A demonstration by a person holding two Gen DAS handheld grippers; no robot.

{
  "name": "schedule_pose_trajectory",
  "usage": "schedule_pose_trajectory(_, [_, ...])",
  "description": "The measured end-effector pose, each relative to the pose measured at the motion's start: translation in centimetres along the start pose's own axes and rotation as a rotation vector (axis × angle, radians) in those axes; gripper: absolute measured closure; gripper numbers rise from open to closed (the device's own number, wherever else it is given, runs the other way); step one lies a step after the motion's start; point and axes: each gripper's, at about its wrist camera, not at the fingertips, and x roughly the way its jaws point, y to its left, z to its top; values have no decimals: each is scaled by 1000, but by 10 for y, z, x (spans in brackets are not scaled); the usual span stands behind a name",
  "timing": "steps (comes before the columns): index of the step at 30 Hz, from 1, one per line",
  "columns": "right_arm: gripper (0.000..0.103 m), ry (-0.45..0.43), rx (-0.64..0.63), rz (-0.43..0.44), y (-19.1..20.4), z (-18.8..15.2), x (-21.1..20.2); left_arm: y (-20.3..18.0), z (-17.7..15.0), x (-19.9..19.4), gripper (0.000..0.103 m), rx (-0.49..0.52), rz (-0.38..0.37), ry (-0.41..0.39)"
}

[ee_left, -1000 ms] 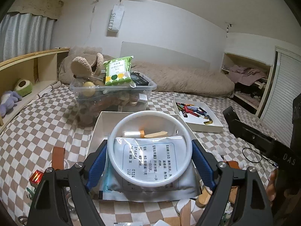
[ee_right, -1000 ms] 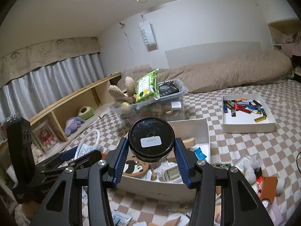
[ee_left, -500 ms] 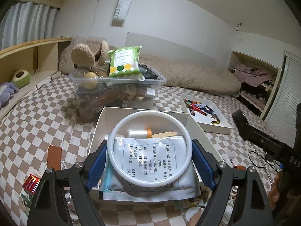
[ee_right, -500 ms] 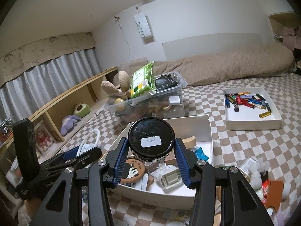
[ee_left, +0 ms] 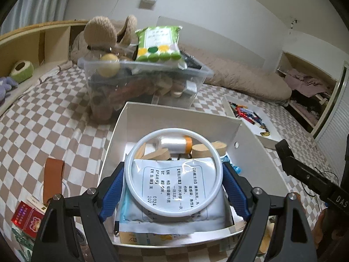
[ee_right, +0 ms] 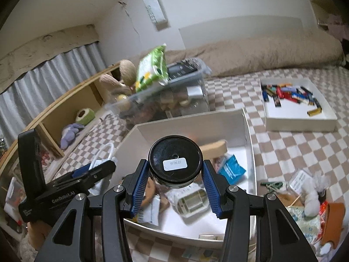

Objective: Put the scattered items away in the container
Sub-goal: 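Carry the tin into the box and open right tool while left tool carries the ring over, then lower the white ring and packet into the box and open the left tool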

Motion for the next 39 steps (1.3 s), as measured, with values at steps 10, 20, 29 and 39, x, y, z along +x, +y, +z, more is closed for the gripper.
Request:
schedule_pose_trajectory(10, [53,44,27,-21,-14,-8,17,-3,-7,17,18,17,29,6])
schedule_pose_trajectory(20, [52,88,-9,-66,-12,-17,26,-12,-16,29,18,30,-17,41])
schedule_pose_trajectory(29, [52,76,0,-44,-11,-15,18,-23,-21,34,18,44,-44,64])
schedule_pose_trajectory(39, [52,30,29,-9,-13,-9,4,-55,-22,44,19,91,-82,91])
